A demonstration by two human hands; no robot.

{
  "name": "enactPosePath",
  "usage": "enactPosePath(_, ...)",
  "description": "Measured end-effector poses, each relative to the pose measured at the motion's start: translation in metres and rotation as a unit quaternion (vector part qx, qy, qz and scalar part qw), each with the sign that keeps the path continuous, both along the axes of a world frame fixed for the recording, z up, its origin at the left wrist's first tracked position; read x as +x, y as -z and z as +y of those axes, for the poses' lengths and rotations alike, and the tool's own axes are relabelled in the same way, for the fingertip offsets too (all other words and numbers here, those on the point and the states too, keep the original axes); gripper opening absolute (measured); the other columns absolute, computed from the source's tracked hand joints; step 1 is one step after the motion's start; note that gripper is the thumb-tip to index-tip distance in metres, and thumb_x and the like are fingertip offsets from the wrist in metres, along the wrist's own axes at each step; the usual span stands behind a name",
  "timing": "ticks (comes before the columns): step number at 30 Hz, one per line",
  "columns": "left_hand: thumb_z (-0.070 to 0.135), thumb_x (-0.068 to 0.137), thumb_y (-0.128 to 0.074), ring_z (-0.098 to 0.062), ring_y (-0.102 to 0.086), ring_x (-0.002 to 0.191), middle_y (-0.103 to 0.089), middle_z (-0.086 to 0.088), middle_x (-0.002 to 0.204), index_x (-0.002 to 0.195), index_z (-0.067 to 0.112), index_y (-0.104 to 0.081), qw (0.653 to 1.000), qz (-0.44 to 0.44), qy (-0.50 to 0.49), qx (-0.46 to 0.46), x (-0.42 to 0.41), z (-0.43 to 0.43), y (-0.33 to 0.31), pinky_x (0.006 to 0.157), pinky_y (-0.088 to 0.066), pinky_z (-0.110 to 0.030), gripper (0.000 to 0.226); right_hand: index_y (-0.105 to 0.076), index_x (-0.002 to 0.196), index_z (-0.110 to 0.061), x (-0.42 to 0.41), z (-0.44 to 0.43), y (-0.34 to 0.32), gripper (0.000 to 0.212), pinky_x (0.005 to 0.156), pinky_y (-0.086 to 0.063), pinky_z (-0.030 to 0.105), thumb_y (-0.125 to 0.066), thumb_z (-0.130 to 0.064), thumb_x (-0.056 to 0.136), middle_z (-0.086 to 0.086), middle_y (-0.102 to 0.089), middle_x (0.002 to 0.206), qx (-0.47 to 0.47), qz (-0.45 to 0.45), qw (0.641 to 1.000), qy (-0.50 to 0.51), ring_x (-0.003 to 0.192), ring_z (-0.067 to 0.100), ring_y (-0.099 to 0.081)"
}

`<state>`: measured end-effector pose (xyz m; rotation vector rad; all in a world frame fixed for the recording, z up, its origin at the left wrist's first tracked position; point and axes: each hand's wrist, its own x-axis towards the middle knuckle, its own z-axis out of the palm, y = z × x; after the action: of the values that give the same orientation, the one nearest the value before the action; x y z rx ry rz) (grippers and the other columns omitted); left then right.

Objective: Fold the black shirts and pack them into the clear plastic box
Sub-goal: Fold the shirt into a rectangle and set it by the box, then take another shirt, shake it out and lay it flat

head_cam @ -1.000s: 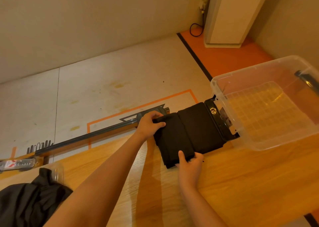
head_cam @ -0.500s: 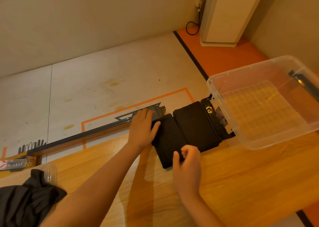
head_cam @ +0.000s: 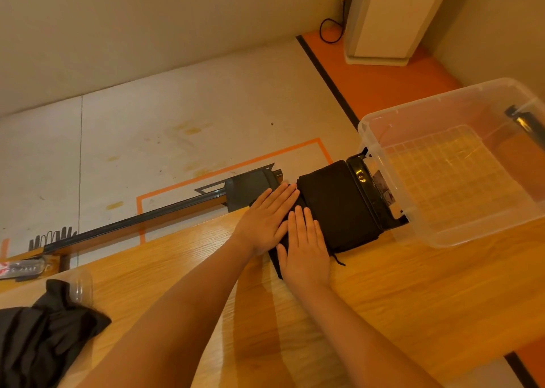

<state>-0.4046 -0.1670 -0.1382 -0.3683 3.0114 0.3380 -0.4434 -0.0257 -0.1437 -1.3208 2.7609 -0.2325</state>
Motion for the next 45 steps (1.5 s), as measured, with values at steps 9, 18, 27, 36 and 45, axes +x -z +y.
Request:
enactPosePath(9, 0.054, 0.085, 0.015, -0.013, 0.019, 0.146, 0.019, 0.004, 0.158, 0.146, 0.025, 0.019, 0.998, -0.052, -0.006, -0.041, -0.004, 0.002, -0.008, 0.12, 0.011, -0.034, 0.067, -0.032, 0.146, -0.008, 0.008, 0.017, -0.001, 0.081, 0.114, -0.025, 0.046, -0.06, -0.053, 0.085, 0.014, -0.032, 0.153, 0.01, 0.005, 1.0, -0.017, 0.142, 0.034, -0.027)
enactPosePath(18, 0.062, 0.089, 0.007, -0.021, 0.023, 0.146, 0.021, 0.002, 0.159, 0.15, 0.03, 0.013, 0.961, 0.038, -0.272, -0.019, 0.023, 0.043, -0.017, 0.116, 0.017, -0.049, 0.069, -0.047, 0.139, -0.02, 0.023, 0.069, -0.015, 0.069, 0.112, -0.015, 0.047, -0.063, -0.054, 0.081, 0.013, -0.04, 0.148, -0.001, 0.036, 0.995, -0.092, 0.14, 0.034, -0.031)
enactPosePath(27, 0.05, 0.1, -0.015, -0.024, 0.012, 0.149, 0.008, -0.005, 0.163, 0.155, 0.025, -0.001, 0.934, 0.1, -0.338, -0.064, 0.102, 0.106, -0.041, 0.116, 0.014, -0.05, 0.063, -0.001, 0.148, -0.026, 0.061, 0.091, -0.05, 0.076, 0.117, 0.013, 0.046, -0.049, -0.05, 0.094, 0.005, 0.005, 0.157, -0.002, 0.06, 0.983, -0.176, 0.147, 0.027, 0.005)
enactPosePath(36, 0.047, 0.102, -0.015, -0.025, 0.0, 0.149, -0.004, -0.007, 0.163, 0.156, 0.022, -0.006, 0.901, 0.082, -0.414, -0.101, 0.271, 0.177, -0.011, 0.119, 0.004, -0.04, 0.06, -0.042, 0.138, -0.022, 0.121, 0.123, -0.047, 0.089, 0.113, -0.007, 0.043, -0.084, -0.045, 0.063, 0.01, -0.049, 0.143, -0.002, 0.022, 0.963, -0.27, 0.138, 0.029, -0.035)
enactPosePath(45, 0.048, 0.101, -0.009, -0.022, -0.004, 0.149, -0.021, -0.012, 0.159, 0.156, 0.024, -0.001, 0.843, 0.045, -0.533, -0.063, 0.372, 0.225, -0.006, 0.118, 0.001, -0.039, 0.06, -0.046, 0.138, -0.022, 0.192, 0.089, -0.056, 0.07, 0.114, -0.011, 0.041, -0.071, -0.042, 0.075, 0.005, -0.054, 0.14, 0.028, -0.002, 0.924, -0.381, 0.135, 0.022, -0.04)
